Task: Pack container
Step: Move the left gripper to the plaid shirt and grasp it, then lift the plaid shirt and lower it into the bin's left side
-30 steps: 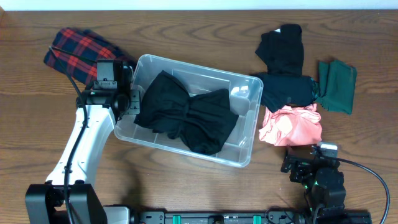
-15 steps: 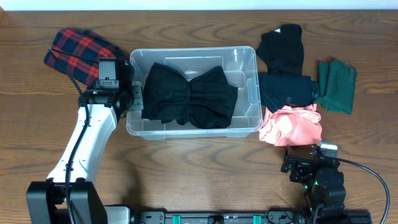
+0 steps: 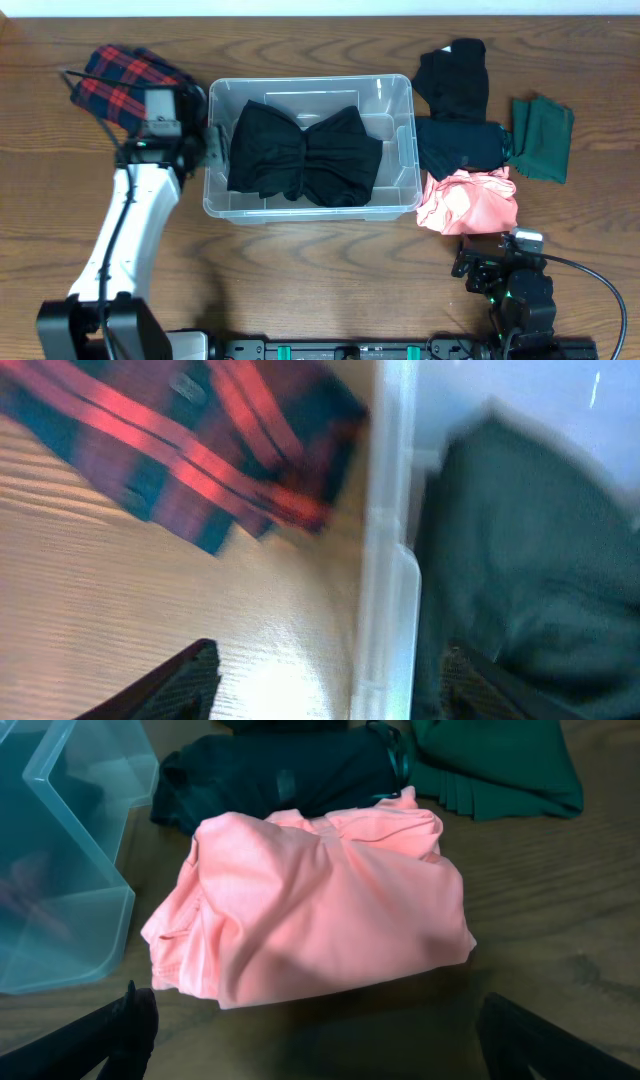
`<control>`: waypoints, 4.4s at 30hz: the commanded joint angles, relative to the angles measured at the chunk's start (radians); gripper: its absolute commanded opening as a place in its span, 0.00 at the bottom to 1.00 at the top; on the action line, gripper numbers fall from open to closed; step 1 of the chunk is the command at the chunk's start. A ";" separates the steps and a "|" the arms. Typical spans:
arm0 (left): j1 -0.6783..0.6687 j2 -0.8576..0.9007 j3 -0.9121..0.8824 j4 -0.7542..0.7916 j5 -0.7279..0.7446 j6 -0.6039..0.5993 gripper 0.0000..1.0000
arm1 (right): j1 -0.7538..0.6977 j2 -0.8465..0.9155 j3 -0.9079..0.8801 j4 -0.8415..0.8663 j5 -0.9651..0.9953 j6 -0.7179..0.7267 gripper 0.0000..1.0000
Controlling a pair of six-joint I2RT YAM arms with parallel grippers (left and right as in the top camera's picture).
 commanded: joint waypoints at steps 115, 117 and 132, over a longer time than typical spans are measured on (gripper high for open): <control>-0.165 0.172 0.119 0.002 0.411 -0.023 0.06 | -0.006 -0.005 -0.004 -0.002 0.003 0.015 0.99; -0.156 0.176 0.119 0.026 0.365 -0.023 0.06 | -0.006 -0.005 -0.004 -0.002 0.003 0.015 0.99; -0.155 0.175 0.119 -0.034 0.228 0.004 0.10 | -0.006 -0.005 -0.004 -0.002 0.003 0.015 0.99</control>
